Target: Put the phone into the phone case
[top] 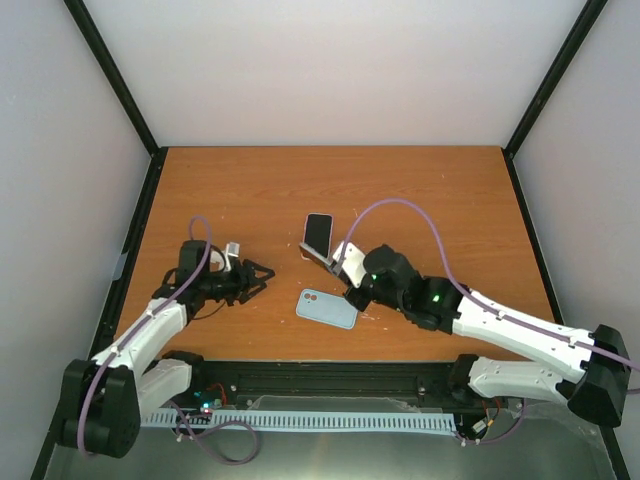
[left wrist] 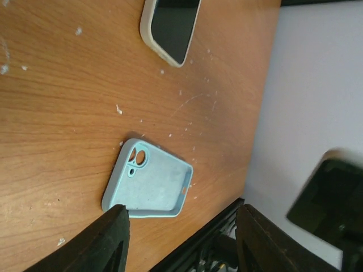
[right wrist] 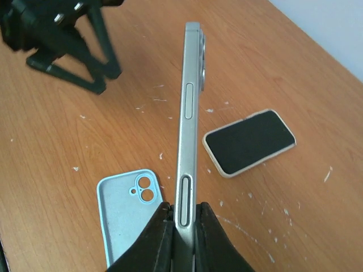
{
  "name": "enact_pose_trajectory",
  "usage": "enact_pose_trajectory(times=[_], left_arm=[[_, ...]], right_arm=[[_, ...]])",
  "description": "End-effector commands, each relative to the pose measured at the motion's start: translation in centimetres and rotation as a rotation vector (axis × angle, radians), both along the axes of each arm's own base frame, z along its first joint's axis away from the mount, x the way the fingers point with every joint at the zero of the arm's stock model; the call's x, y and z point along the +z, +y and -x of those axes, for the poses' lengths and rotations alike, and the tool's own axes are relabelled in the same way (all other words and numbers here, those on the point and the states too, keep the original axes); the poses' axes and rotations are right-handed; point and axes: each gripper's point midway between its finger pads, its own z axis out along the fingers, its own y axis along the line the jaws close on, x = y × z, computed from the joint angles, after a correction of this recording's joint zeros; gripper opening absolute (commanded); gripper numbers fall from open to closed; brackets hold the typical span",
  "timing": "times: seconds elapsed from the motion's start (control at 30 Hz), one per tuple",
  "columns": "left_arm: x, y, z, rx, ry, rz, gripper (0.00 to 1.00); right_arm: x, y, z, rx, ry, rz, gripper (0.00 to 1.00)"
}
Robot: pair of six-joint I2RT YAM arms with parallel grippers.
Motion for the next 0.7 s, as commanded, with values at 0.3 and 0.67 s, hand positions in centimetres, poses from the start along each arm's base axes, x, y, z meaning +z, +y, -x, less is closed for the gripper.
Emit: enact_pose_trajectory(times=[0.3, 0.67], left_arm=[[-4.6, -5.4, -1.0, -0.147, -0.065, -0.349, 0.32], [-8.3, -7.9, 0.1, -0.244, -0.033, -0.601, 0.26]], right_arm=[[0.0, -5.4, -4.7, -0.335, 0.303, -0.141, 0.03], [-0.3, -6.1, -5.4, -0.37, 0.351, -0.181, 0.03]])
